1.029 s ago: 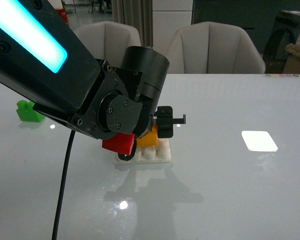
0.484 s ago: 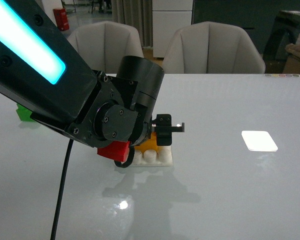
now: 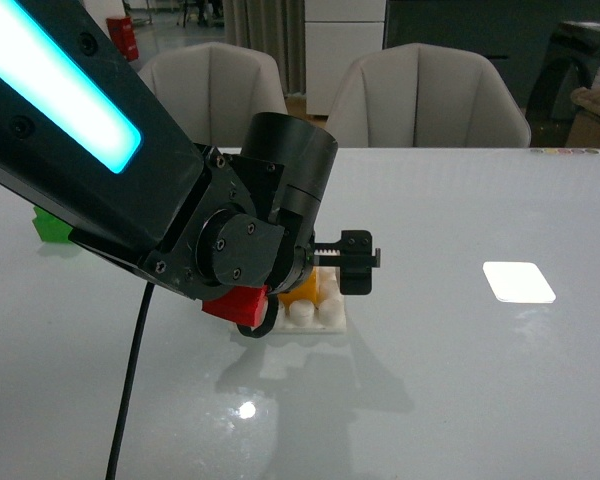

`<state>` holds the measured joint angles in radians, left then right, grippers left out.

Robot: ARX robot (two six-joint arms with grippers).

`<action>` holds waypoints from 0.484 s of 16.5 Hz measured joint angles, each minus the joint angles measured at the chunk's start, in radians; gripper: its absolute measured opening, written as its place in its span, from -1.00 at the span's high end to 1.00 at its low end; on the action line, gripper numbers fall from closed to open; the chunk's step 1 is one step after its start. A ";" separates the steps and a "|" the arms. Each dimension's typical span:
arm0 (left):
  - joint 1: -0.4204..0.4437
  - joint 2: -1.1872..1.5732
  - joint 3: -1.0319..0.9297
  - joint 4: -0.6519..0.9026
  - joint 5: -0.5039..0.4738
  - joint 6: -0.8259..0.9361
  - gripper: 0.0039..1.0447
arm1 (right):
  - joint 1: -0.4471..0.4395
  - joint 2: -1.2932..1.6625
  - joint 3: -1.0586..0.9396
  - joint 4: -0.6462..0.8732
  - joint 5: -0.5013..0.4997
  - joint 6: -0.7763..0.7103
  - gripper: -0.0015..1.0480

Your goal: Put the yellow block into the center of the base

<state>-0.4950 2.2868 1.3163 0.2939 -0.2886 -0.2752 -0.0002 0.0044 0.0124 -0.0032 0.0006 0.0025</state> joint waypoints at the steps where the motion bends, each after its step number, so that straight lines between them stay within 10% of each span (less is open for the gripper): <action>1: 0.000 -0.001 0.000 0.003 -0.006 0.010 -0.86 | 0.000 0.000 0.000 0.000 0.000 0.000 -0.88; 8: 0.003 -0.097 0.000 0.030 0.039 0.030 -0.88 | 0.000 0.000 0.000 0.000 0.000 0.000 -0.88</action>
<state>-0.4923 2.1895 1.3159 0.3237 -0.2501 -0.2455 -0.0002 0.0044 0.0124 -0.0032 0.0006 0.0025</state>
